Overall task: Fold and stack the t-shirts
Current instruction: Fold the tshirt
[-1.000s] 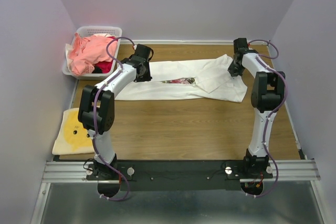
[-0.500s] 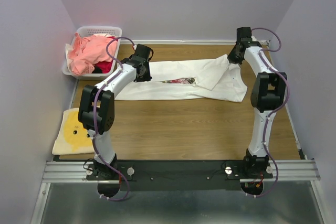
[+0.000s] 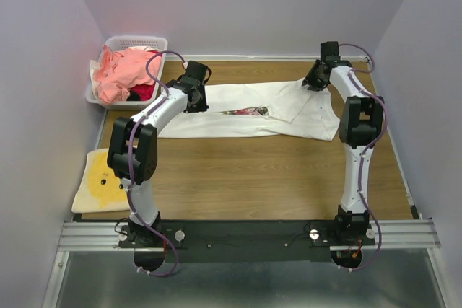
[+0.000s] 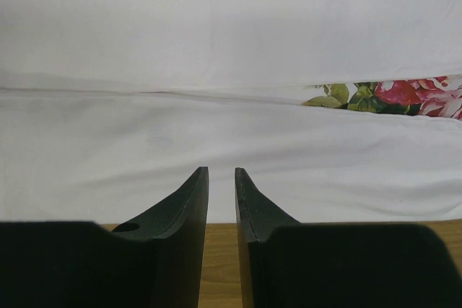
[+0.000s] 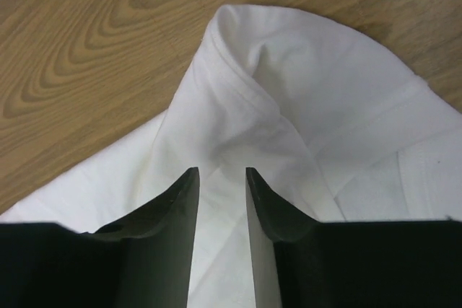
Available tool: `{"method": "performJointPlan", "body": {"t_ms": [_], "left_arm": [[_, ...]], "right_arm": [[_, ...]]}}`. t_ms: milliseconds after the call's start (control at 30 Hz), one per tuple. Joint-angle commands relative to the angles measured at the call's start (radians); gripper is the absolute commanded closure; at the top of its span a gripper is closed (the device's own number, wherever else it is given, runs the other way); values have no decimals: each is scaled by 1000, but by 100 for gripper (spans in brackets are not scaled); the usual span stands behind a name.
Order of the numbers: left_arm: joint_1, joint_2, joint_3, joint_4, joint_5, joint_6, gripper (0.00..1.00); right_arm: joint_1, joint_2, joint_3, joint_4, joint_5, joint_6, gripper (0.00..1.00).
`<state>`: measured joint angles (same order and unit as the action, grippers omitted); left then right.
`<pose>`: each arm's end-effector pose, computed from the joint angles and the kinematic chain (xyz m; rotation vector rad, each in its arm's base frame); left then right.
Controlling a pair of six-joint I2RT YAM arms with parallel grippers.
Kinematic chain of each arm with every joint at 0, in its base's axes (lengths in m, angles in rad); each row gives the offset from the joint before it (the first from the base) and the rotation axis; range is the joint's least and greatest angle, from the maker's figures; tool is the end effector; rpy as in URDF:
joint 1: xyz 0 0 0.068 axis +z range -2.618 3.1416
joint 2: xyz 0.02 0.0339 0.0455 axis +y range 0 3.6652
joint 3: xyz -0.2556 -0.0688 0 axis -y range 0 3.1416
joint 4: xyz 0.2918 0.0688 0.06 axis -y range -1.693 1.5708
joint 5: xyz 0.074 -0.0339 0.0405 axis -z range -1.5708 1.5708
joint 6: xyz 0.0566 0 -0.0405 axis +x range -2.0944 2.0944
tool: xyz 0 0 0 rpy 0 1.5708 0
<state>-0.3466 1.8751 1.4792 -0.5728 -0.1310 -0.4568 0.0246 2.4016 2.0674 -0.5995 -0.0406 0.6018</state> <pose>0.4376 -0.1502 0.1930 -0.1911 2.5270 -0.1546 0.5815 0.0166 0.1419 0.7040 2.4307 0.3060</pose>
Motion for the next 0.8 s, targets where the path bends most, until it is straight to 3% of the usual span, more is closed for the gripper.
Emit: {"method": "performJointPlan", "body": {"t_ms": [0,333,600,767], "left_arm": [[-3,-4,-11,-9,-28,-8,70],[-5,13,-2,-1,-33,-13,70],[-5,12,1,11,-27,-25,66],[-5,13,0,10,-28,-20,63]], "right_arm": [[-3,-83,-9,30,31,-42,57],[15,-335,-297,53,10,-73,55],[95,-461,-573,86,-89,-48,55],[126,-489,-659,130,-117,-24,55]]}}
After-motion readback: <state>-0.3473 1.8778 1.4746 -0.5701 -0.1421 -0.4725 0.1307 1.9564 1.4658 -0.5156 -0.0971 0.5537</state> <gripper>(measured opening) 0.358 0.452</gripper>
